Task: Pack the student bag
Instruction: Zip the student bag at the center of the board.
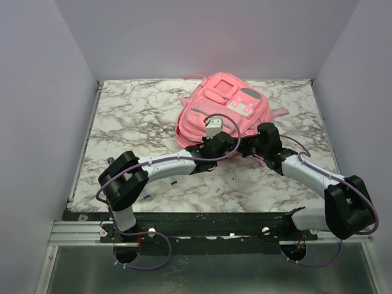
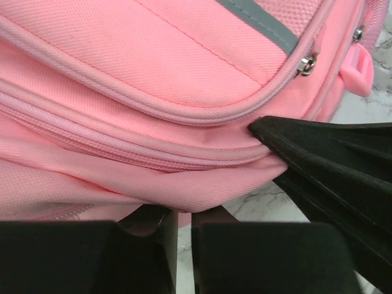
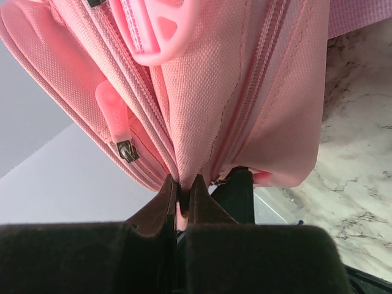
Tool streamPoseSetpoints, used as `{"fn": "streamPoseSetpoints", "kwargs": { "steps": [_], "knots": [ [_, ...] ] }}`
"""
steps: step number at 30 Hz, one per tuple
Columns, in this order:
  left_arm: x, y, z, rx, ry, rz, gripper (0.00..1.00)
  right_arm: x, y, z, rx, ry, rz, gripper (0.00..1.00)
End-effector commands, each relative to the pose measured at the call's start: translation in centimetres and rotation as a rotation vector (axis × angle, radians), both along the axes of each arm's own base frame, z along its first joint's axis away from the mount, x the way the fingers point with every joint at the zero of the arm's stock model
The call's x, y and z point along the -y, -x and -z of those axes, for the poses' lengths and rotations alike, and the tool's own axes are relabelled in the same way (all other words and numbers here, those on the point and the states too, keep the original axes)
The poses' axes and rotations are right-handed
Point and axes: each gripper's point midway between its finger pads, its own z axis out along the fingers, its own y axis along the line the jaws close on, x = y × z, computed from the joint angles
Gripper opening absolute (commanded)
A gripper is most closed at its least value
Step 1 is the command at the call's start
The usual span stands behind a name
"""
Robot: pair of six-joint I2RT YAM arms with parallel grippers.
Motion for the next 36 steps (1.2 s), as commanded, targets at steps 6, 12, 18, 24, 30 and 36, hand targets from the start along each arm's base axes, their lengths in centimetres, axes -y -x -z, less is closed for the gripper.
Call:
{"fn": "streamPoseSetpoints", "kwargs": {
  "steps": [6,12,18,24,30,36],
  "knots": [
    [-7.9,0.9,3.9,-0.096,-0.170,-0.005,0.00,5.6,-0.6,-1.4,0.162,0.121,-0.002,0.00],
    [-9.2,1.3,3.8,-0.156,-0.128,0.113,0.00,7.2,-0.5,0.4,0.264,0.263,-0.301,0.00],
    [-8.6,1.9,3.4,-0.230,-0.073,0.192,0.00,10.1,-2.2,1.6,0.316,0.402,-0.488,0.00],
    [-8.6,2.8,3.8,-0.282,-0.073,0.217,0.00,13.1,-4.8,2.7,0.292,0.619,-0.571,0.00],
    [-2.0,4.3,0.9,-0.328,0.165,0.428,0.00,11.8,-5.8,3.7,0.274,0.642,-0.657,0.27],
    [3.9,5.6,-2.6,-0.340,0.331,0.567,0.00,12.4,-2.5,3.2,0.207,0.864,-0.675,0.73]
  ]
}}
